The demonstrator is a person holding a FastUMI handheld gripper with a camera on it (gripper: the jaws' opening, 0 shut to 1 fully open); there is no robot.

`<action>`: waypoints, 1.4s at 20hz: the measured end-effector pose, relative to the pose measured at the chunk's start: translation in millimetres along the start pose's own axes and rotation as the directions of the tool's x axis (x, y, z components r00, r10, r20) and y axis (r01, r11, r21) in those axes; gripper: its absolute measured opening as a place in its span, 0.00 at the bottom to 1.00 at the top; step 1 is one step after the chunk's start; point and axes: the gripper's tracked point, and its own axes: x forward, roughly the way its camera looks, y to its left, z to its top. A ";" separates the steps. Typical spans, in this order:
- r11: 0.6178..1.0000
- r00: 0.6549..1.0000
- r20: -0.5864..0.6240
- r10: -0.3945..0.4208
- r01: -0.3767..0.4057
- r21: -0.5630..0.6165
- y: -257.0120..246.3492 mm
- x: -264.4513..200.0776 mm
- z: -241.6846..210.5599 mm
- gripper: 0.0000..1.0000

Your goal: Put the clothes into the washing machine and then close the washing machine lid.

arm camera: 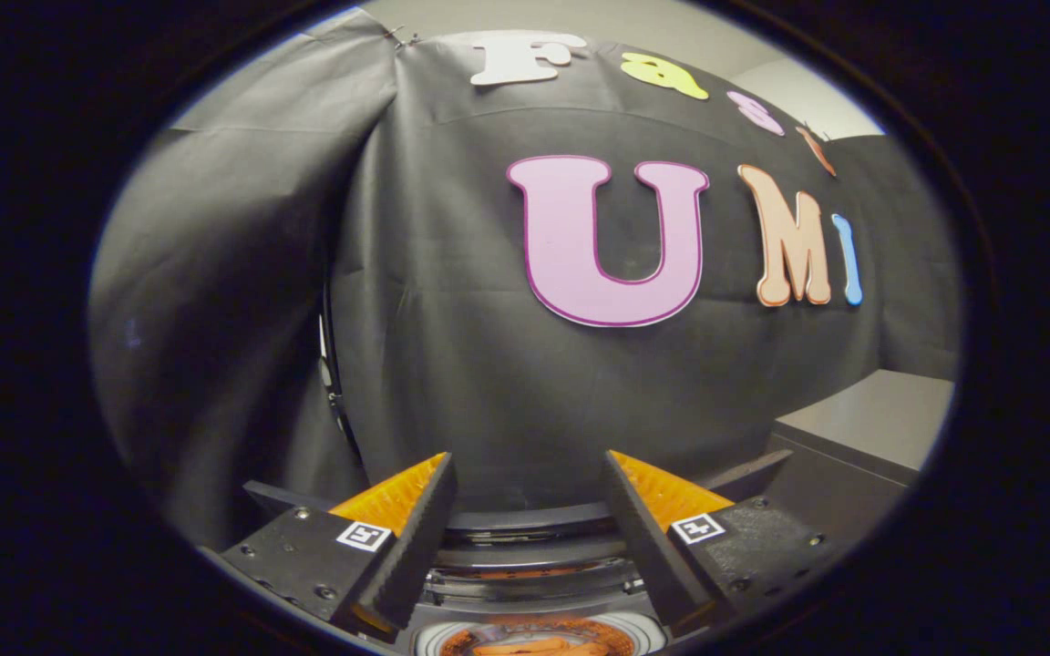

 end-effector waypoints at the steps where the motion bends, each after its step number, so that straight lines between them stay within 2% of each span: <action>1: 1.000 1.000 0.002 0.001 -0.001 0.001 -0.1 -2.7 -0.9 0.96; 12: 1.000 0.999 0.036 0.003 -0.003 -0.001 -3.0 -27.2 -4.0 0.96; 18: 0.999 0.998 0.054 0.044 -0.044 0.003 -2.3 -35.6 -7.4 0.96; 28: 0.998 0.995 0.075 0.066 -0.067 0.004 -5.3 -51.9 -13.2 0.97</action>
